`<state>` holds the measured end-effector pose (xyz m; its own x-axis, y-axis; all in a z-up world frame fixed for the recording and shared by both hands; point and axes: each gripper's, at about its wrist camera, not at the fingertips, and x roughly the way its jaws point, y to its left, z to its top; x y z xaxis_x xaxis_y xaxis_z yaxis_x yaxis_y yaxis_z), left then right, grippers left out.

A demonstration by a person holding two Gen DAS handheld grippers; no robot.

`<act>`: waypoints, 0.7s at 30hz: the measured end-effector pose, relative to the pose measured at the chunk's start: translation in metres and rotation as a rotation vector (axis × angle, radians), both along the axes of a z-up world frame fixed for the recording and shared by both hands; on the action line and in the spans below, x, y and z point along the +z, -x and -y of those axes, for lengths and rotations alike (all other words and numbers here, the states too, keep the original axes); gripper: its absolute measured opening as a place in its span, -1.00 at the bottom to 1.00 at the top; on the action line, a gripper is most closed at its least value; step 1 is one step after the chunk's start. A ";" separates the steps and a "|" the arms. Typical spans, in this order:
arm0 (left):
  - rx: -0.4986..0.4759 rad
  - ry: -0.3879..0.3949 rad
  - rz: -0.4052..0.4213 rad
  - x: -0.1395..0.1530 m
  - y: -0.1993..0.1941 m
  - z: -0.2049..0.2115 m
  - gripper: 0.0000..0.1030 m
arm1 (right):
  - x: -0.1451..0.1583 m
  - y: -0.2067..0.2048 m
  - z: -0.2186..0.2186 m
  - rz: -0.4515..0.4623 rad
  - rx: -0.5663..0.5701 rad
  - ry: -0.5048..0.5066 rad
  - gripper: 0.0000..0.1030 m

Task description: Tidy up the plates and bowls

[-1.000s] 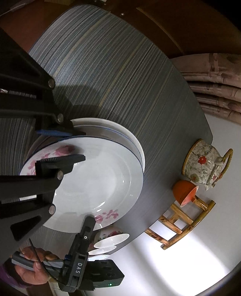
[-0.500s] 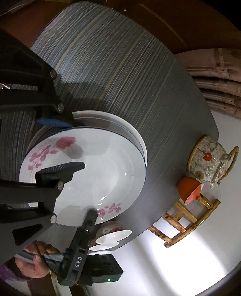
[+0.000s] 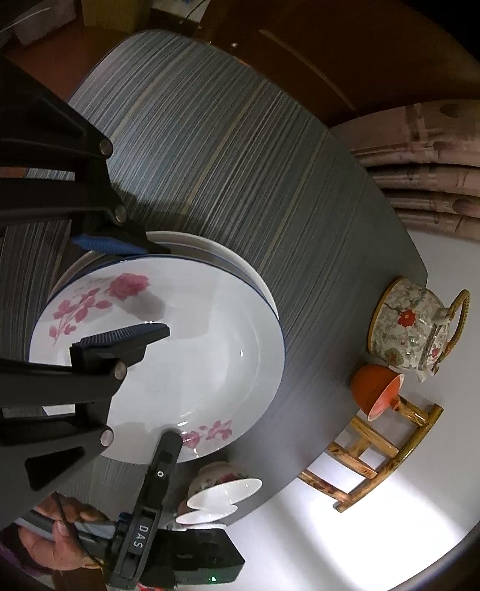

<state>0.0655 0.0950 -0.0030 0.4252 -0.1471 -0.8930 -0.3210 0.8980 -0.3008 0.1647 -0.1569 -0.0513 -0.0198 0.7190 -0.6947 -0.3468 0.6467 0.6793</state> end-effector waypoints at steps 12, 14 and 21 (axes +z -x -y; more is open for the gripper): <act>0.039 0.053 0.020 -0.003 0.001 -0.004 -0.18 | 0.003 0.002 -0.004 0.021 0.005 0.017 -0.83; 0.040 0.098 0.022 -0.005 0.001 -0.007 -0.05 | 0.003 0.002 -0.004 0.018 0.004 0.017 -0.83; 0.090 0.343 0.018 -0.016 0.006 -0.032 0.06 | 0.003 0.001 -0.005 0.006 0.009 0.021 -0.83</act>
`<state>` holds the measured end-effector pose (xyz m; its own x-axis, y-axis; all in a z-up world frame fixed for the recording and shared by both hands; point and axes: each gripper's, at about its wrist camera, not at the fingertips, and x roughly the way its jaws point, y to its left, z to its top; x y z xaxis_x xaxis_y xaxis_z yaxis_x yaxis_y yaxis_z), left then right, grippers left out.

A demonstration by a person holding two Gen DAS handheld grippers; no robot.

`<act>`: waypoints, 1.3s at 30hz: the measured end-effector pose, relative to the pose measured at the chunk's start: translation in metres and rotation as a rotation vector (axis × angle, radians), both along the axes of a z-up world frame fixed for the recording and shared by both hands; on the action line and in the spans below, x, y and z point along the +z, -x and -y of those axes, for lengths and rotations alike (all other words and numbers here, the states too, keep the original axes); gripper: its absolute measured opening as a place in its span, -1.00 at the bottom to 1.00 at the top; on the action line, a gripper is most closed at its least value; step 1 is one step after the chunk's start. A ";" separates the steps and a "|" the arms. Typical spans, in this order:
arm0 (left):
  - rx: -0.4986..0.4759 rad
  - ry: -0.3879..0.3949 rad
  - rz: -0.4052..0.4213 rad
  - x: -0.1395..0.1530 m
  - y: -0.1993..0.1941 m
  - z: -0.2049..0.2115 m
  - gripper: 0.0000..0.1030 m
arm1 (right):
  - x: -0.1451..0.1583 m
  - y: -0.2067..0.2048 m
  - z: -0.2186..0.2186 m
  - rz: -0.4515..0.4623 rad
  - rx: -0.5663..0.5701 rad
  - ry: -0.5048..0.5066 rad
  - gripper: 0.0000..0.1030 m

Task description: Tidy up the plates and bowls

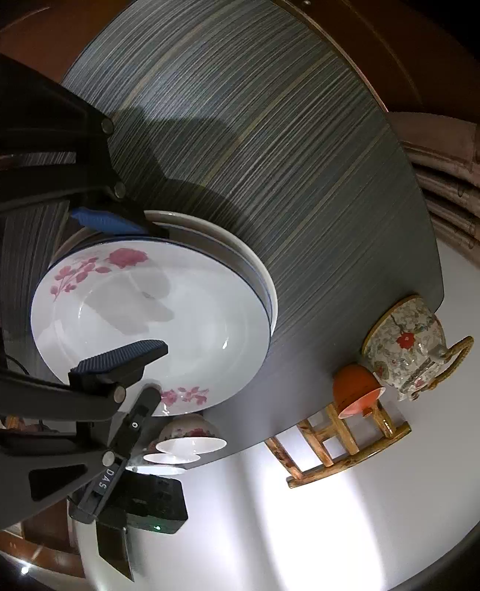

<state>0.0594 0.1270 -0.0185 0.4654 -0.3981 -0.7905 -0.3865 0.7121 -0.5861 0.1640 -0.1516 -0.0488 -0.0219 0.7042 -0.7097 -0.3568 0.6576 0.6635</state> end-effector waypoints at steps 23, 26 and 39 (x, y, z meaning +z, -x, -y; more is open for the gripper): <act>-0.198 0.137 -0.165 0.003 -0.031 -0.017 0.07 | -0.009 -0.006 0.001 -0.053 0.028 -0.024 -0.84; -0.225 0.074 -0.182 0.010 -0.038 -0.012 0.08 | -0.008 -0.005 -0.001 -0.045 0.041 -0.014 -0.85; -0.307 -0.417 -0.223 0.034 -0.040 0.028 0.11 | -0.008 -0.006 -0.001 -0.035 0.049 0.000 -0.84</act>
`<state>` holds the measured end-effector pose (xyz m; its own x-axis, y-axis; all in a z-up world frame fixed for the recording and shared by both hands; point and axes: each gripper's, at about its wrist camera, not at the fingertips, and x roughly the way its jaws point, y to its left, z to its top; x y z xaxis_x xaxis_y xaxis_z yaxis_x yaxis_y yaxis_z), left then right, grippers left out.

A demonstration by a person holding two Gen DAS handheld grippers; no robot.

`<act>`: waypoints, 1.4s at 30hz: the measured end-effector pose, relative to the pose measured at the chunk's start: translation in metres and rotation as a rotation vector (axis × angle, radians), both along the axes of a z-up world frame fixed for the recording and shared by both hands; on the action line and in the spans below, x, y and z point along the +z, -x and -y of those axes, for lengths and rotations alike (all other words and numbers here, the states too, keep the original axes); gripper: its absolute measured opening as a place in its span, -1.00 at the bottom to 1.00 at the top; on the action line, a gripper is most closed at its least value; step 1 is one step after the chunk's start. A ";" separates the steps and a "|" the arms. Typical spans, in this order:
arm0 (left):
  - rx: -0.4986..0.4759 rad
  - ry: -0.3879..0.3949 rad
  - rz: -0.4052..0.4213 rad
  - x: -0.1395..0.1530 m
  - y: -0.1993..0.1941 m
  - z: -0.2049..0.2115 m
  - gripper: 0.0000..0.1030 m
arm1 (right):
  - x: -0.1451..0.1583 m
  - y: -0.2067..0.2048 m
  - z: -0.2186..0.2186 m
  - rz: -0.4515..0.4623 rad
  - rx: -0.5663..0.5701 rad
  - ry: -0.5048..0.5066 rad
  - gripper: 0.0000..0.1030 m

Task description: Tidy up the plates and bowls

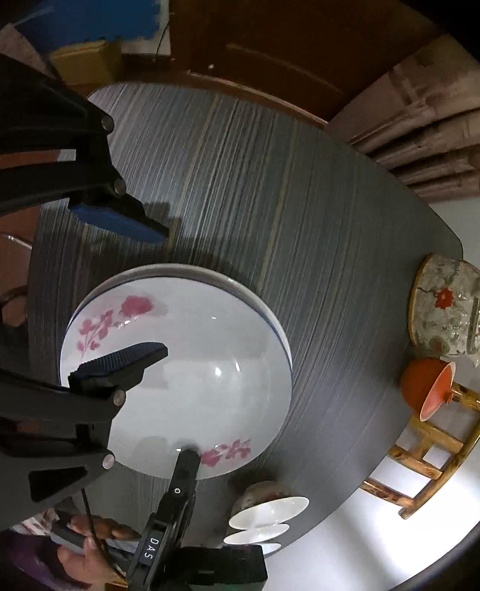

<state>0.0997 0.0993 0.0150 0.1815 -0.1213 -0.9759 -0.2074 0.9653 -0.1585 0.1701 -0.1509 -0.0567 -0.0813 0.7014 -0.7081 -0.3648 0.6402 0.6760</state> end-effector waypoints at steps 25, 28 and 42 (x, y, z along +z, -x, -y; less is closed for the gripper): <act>0.195 -0.222 0.421 0.024 0.124 0.031 0.21 | 0.030 0.011 -0.008 0.155 -0.029 0.070 -0.09; 0.188 -0.189 0.417 0.021 0.123 0.033 0.21 | 0.041 0.012 -0.007 0.221 -0.022 0.084 0.29; -0.072 -0.278 0.559 0.041 0.130 0.128 0.21 | 0.060 0.065 0.102 0.380 -0.211 -0.033 0.29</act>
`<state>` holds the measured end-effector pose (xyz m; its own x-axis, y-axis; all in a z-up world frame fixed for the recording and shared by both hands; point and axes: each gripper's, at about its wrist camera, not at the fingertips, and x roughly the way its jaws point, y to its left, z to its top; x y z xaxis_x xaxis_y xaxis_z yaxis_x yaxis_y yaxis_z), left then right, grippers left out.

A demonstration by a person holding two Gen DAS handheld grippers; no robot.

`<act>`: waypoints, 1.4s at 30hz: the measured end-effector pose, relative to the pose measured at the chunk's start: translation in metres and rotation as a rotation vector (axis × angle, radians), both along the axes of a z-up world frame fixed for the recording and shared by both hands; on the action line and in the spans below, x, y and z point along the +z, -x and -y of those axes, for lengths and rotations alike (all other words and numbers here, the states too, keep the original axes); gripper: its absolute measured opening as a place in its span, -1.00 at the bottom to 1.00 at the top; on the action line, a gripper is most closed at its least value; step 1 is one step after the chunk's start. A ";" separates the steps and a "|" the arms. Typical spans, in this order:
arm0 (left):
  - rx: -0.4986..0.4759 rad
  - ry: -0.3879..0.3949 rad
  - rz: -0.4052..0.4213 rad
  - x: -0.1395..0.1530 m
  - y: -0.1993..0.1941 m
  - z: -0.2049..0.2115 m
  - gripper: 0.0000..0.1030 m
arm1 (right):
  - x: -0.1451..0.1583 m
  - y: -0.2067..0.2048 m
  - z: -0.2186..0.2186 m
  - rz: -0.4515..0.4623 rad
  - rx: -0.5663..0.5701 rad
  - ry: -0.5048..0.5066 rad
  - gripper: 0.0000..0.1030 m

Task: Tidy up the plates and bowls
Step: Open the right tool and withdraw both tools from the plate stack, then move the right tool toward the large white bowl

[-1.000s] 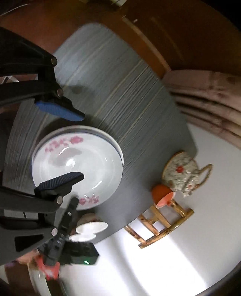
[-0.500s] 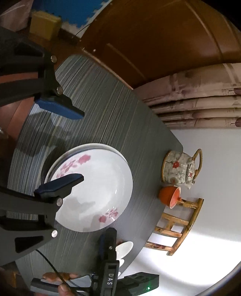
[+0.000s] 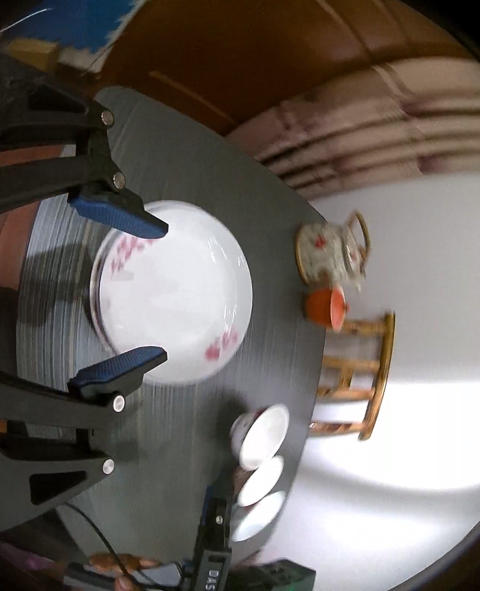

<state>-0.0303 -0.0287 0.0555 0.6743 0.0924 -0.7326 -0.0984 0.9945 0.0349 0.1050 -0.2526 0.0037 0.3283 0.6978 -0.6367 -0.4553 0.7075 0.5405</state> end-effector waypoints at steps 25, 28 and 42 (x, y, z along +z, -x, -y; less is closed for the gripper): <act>-0.212 -0.114 -0.047 -0.007 -0.057 0.203 0.21 | -0.005 0.061 0.229 0.122 -0.463 0.185 0.78; -0.234 -0.133 -0.041 -0.009 -0.068 0.222 0.21 | 0.000 0.061 0.245 0.140 -0.486 0.116 0.80; -0.333 -0.150 -0.037 -0.016 -0.118 0.299 0.21 | -0.003 0.036 0.295 0.042 -0.543 0.081 0.80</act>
<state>0.0880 -0.3277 0.0398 0.6587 -0.0190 -0.7521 0.2337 0.9554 0.1806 0.0692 -0.5472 0.0006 0.6537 0.3703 -0.6599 -0.0329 0.8851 0.4642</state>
